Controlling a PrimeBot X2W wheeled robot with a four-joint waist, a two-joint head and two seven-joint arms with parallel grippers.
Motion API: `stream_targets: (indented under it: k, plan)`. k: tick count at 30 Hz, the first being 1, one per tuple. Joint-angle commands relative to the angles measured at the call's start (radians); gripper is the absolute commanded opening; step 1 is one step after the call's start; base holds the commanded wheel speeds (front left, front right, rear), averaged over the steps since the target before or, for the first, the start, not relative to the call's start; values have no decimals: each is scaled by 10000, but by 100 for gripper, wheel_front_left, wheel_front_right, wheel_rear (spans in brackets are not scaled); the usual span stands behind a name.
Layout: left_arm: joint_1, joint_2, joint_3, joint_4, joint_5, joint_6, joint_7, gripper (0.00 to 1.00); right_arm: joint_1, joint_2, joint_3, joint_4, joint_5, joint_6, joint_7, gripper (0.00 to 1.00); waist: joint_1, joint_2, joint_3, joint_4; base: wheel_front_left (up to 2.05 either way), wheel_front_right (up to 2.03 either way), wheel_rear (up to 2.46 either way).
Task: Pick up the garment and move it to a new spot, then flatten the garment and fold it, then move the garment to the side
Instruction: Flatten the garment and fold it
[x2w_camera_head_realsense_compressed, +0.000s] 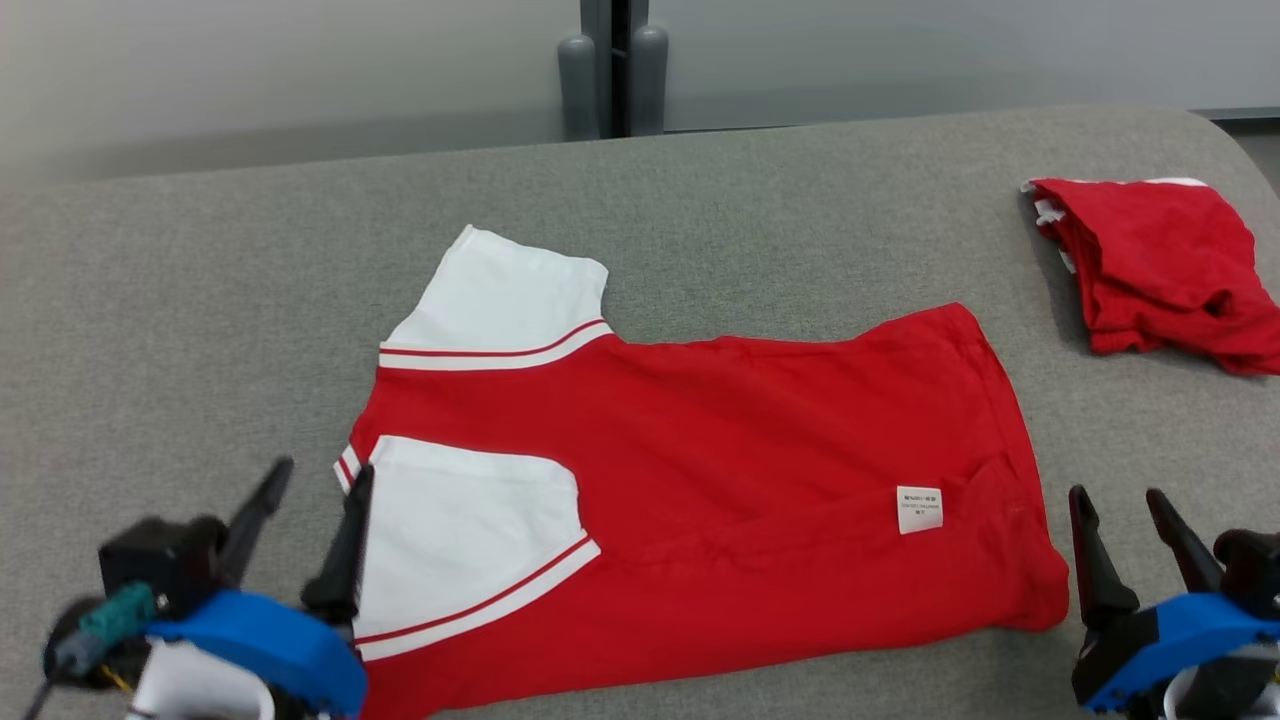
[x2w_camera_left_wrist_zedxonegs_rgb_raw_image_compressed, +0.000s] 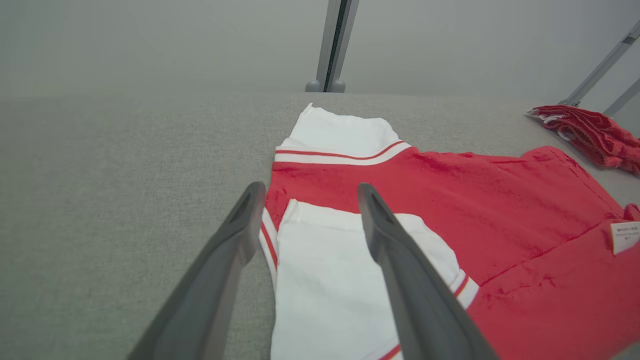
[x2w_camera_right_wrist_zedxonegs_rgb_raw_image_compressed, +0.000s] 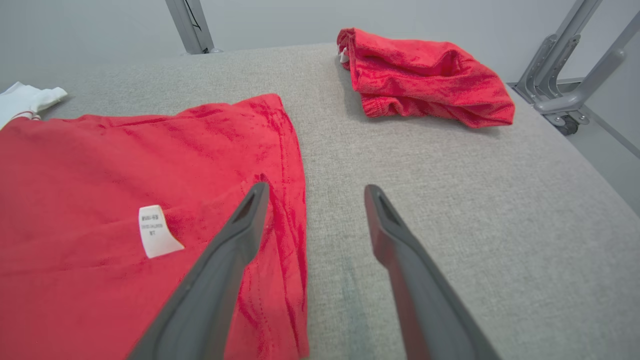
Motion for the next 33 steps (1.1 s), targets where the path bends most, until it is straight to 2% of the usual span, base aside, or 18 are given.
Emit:
stream_targets:
  k: [1, 5, 7, 10, 14, 24, 33]
  plan:
    - [-943, 451, 70, -257, 403, -137, 332, 100, -410, -16, 74, -197, -170, 1, -83, 100, 0, 0, 125, -113, 0, 0, 0]
    - [-2991, 1044, 9, -734, 835, -581, 1185, 100, -1204, -16, 293, -433, -461, 1, -54, 100, 0, 0, 556, -379, 0, 0, 0]
    - [-4108, 1257, -38, -732, 791, -947, 1675, 100, -1646, -16, 467, -441, -469, 1, -1, 100, 0, 0, 856, -555, 0, 0, 0]
    - [-5632, 1453, -216, -269, 611, -1544, 2463, 100, -2316, -14, 854, -283, -600, 1, 65, 100, 0, 0, 1342, -857, 0, 0, 0]
    - [-7357, 1729, -443, 1007, 415, -2057, 3552, 100, -3225, -11, 1602, 151, -659, 1, 156, 100, 0, 0, 2038, -1370, 0, 0, 0]
    - [-9164, 2043, -1028, 3930, -22, -2376, 5498, 100, -4714, -17, 2793, 903, -325, 1, -56, 100, 0, 0, 3304, -2451, 0, 0, 0]
    - [-9340, 2163, -1431, 5123, -320, -2465, 6413, 100, -5126, -14, 3170, 1278, -107, 1, -285, 100, 0, 0, 3546, -2810, 0, 0, 0]
